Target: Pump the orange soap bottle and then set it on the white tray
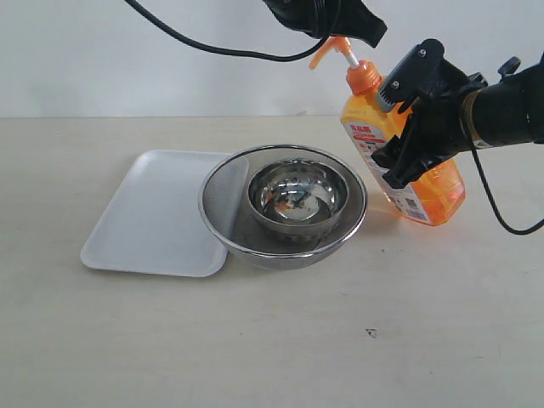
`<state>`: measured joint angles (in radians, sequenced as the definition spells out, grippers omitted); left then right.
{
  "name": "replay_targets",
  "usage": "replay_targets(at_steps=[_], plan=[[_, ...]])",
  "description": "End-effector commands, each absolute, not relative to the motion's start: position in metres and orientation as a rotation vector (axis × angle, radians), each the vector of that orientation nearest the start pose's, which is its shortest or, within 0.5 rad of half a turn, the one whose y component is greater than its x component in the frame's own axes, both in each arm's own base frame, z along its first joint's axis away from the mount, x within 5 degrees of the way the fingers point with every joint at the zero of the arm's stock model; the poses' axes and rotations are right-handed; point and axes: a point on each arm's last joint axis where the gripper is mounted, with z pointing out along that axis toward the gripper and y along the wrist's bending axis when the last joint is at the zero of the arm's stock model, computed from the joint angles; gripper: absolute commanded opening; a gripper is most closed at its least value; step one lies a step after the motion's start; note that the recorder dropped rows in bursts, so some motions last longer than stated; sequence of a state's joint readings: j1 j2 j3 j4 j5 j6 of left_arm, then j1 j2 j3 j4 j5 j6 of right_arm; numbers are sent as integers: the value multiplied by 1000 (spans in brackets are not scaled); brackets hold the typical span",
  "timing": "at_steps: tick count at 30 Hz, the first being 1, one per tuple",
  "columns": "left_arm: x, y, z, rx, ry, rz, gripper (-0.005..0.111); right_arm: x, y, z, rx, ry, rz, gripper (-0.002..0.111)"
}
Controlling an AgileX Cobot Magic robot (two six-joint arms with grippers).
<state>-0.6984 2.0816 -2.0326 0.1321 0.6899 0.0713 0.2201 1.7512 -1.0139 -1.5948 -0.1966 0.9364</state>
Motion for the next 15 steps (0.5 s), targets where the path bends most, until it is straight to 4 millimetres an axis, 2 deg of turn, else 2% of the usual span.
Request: replay_targets(at_steps=[1,9,15], plan=[[378,-320,297,939,2173,-233,5,357,102,209,-1016,1944,43,0],[379,-320,300,933,2149,-233,5,357,102,209,-1016,1944,43,0],[375,-314,326,918,2055,-208,5,357,102,209,-1016,1944,43,0]])
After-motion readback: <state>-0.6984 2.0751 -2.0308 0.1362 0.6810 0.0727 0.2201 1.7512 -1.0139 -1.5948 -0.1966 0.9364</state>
